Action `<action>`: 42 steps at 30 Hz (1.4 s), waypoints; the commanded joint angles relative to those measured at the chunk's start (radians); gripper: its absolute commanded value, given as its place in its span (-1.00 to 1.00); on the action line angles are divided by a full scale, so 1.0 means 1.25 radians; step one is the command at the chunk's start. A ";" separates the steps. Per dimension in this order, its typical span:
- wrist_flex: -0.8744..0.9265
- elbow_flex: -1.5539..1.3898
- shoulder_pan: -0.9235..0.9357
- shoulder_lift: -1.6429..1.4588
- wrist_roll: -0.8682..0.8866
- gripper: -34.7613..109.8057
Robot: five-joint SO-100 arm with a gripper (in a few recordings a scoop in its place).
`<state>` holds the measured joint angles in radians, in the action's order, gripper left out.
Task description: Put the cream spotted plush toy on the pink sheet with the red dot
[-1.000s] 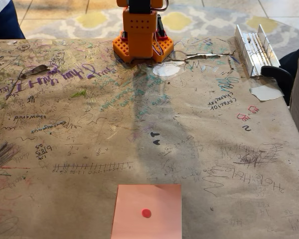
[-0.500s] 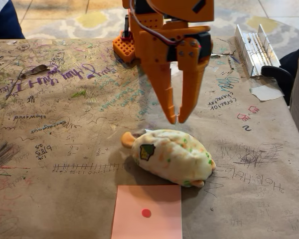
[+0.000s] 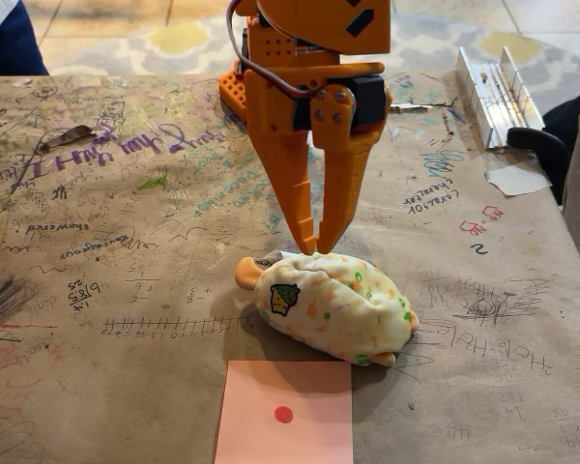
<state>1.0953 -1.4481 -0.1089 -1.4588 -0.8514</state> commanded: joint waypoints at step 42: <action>0.187 -1.324 0.120 -1.530 -0.434 -0.52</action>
<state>1.3223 -3.0986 0.0199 -3.3610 -1.3438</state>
